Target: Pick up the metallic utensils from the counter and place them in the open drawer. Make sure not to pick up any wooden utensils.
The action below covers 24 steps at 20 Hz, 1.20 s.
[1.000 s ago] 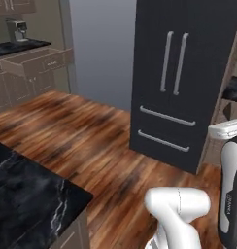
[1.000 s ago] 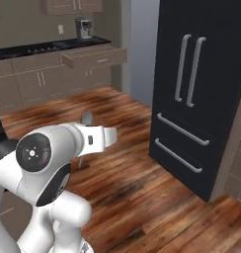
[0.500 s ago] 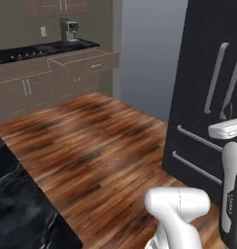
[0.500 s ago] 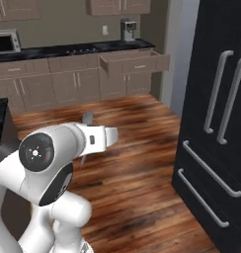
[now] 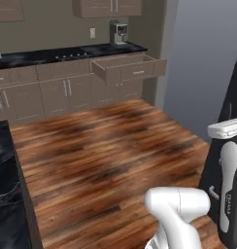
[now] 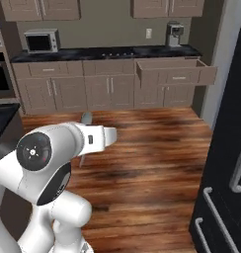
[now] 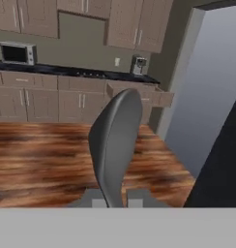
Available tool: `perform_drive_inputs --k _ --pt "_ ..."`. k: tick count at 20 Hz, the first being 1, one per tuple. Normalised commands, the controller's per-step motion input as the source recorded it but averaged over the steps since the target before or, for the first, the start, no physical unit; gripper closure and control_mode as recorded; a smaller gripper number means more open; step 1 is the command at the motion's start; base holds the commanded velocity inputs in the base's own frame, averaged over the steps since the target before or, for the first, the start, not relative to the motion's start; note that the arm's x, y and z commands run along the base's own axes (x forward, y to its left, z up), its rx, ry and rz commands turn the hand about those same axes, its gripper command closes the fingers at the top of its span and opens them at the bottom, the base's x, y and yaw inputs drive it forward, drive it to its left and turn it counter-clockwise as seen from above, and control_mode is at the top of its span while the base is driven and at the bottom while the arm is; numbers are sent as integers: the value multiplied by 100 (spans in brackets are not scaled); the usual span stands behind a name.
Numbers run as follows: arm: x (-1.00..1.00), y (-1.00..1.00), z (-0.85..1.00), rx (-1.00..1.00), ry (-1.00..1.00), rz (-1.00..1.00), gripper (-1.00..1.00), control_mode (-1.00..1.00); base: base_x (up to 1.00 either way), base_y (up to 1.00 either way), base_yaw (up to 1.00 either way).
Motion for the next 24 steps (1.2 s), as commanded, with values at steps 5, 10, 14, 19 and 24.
perform_drive_inputs --k 5,10,14,19,24 --pt "0 0 0 0 0 0 100 100 100 -23 36" --pt "0 0 0 0 0 0 100 100 100 0 16" --pt "0 0 0 0 0 0 100 100 100 0 12" --pt "0 0 0 0 0 0 100 100 100 -1 13" --pt "0 0 0 0 0 0 100 100 100 -3 11"
